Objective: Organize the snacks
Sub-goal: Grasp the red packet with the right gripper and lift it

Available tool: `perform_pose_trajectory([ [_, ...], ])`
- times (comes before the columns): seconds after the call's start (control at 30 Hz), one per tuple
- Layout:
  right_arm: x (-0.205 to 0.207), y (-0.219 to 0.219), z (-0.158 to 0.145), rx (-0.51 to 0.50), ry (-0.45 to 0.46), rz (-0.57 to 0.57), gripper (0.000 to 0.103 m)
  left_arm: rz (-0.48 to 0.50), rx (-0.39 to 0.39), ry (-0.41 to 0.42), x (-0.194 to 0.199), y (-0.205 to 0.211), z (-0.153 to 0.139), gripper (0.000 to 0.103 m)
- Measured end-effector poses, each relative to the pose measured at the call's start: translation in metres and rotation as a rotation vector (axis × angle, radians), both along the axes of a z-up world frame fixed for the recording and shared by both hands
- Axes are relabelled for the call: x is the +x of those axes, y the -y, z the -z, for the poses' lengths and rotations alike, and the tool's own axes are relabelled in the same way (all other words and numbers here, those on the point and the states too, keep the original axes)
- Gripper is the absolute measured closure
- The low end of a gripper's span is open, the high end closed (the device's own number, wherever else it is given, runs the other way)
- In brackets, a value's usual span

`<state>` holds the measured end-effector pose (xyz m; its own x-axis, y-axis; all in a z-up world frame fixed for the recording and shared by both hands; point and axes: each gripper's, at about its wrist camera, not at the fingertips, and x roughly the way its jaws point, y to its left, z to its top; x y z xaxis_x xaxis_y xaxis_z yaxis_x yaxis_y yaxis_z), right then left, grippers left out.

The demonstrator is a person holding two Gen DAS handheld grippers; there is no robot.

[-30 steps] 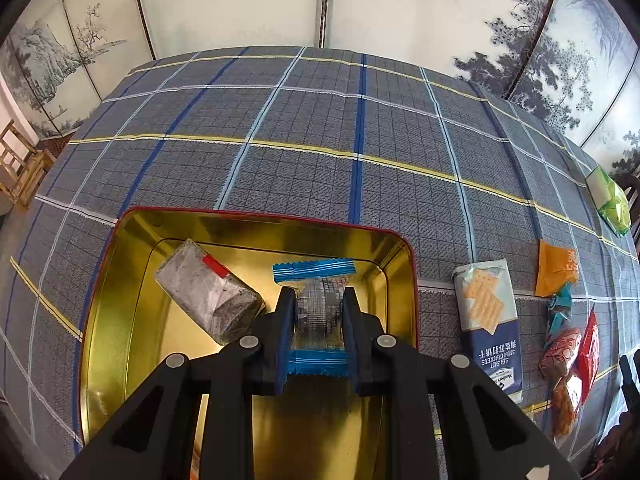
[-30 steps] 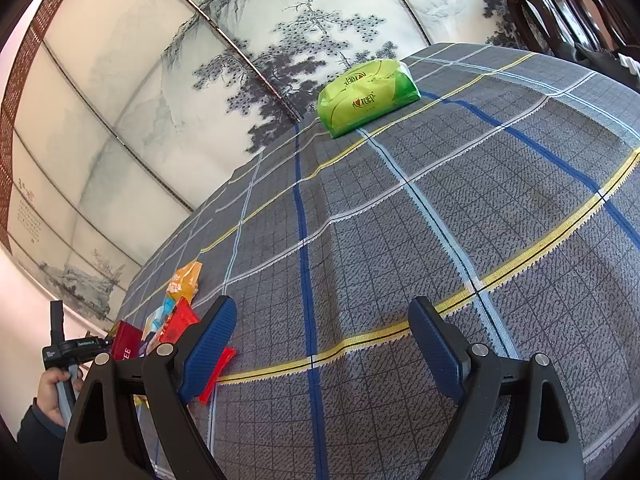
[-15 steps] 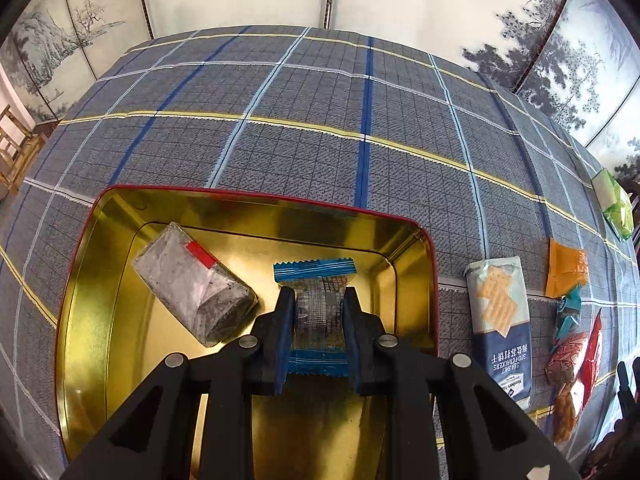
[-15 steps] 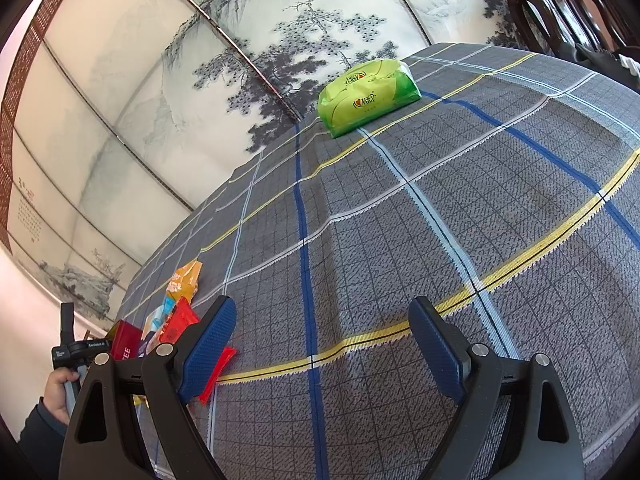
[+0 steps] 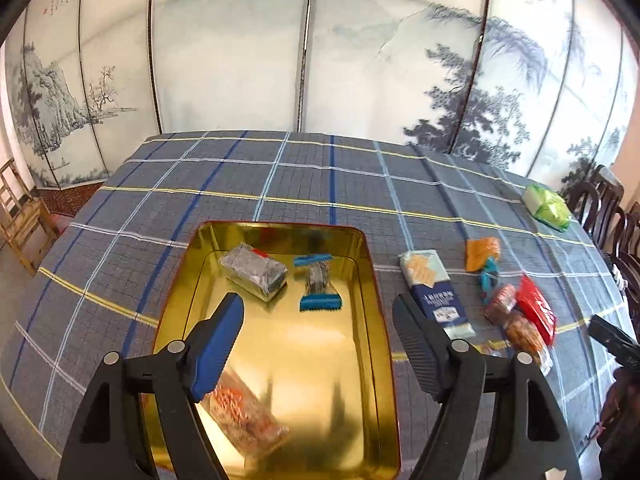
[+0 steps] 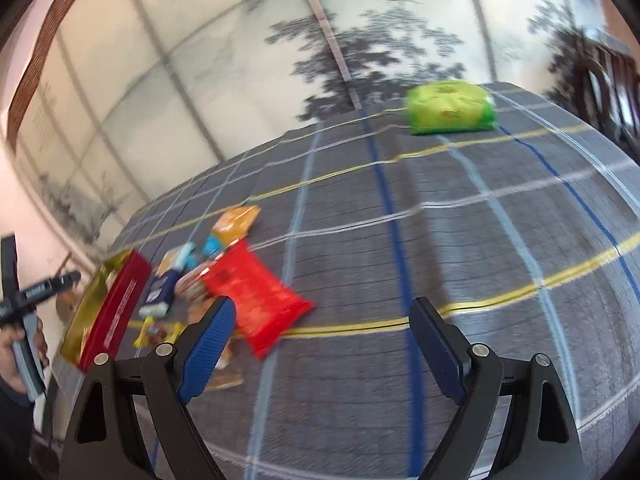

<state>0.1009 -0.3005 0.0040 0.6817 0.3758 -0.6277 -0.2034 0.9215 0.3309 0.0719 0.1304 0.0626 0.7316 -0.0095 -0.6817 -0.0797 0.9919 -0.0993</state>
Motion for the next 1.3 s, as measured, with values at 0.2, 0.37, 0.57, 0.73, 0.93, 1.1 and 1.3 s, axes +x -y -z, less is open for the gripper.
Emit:
perform_pose_trajectory([
  [0.2, -0.002, -0.096, -0.005, -0.237, 0.044, -0.22, 0.014, 0.037, -0.04, 0.024, -0.08, 0.004, 0.023, 0.029],
  [0.37, 0.048, -0.093, 0.006, -0.252, -0.037, -0.171, 0.014, 0.08, -0.079, 0.006, -0.133, 0.016, 0.053, 0.029],
  [0.57, 0.081, -0.112, 0.03, -0.317, -0.134, -0.264, 0.016, 0.124, -0.125, 0.001, -0.155, 0.024, 0.069, 0.029],
  [0.73, 0.095, -0.099, 0.036, -0.273, -0.127, -0.203, 0.055, 0.132, -0.163, 0.018, -0.157, 0.025, 0.067, 0.029],
  [0.93, 0.092, -0.08, 0.033, -0.308, -0.109, -0.113, 0.059, 0.137, -0.159, 0.014, -0.159, 0.03, 0.067, 0.029],
  [1.1, 0.081, -0.063, 0.013, -0.334, -0.059, -0.026, 0.059, 0.138, -0.154, 0.001, -0.159, 0.037, 0.069, 0.03],
  [1.3, 0.077, -0.054, -0.01, -0.392, -0.017, 0.064, 0.059, 0.161, -0.137, -0.009, -0.16, 0.049, 0.068, 0.03],
])
